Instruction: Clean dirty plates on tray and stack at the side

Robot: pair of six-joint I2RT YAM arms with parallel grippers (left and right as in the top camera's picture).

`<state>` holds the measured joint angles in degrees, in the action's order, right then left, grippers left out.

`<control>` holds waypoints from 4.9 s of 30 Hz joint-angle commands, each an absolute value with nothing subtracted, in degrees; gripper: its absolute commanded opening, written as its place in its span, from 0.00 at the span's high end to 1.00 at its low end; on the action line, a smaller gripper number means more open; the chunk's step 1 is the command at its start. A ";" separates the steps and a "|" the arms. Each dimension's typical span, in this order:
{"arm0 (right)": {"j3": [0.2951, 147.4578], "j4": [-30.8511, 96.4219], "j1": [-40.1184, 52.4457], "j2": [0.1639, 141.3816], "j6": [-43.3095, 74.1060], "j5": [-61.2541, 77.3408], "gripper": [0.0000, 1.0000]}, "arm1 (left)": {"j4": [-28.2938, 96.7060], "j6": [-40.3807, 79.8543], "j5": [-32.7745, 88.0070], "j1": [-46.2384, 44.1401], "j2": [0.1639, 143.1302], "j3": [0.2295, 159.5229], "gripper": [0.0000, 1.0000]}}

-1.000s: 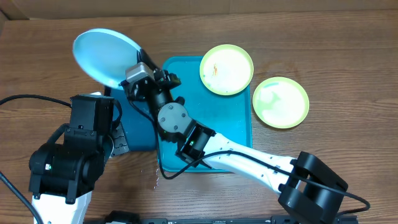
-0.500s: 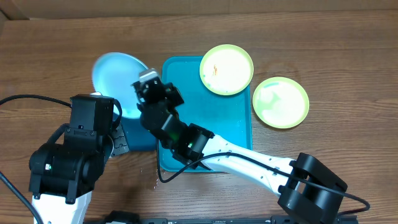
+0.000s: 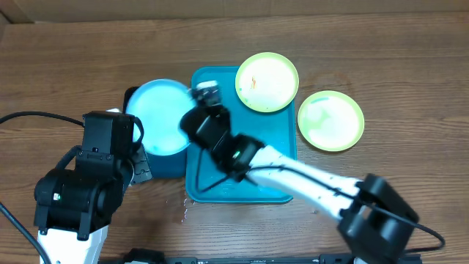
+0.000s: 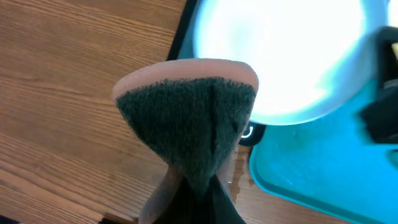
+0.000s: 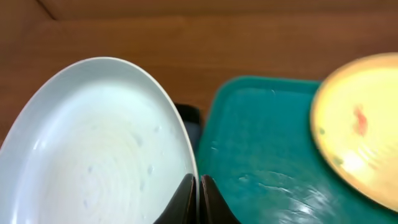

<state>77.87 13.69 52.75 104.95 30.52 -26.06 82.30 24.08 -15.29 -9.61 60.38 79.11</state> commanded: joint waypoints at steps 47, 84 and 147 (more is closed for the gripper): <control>54.63 41.91 -4.08 89.38 33.08 2.68 0.13 | 80.99 25.32 -14.70 -9.39 62.70 78.85 0.96; 54.65 38.81 4.75 89.38 33.15 15.53 0.00 | 79.64 24.45 -13.47 -9.39 63.00 78.85 0.96; 54.65 38.81 4.75 89.38 33.15 15.53 0.00 | 75.33 24.40 -13.47 -9.39 63.00 78.85 0.96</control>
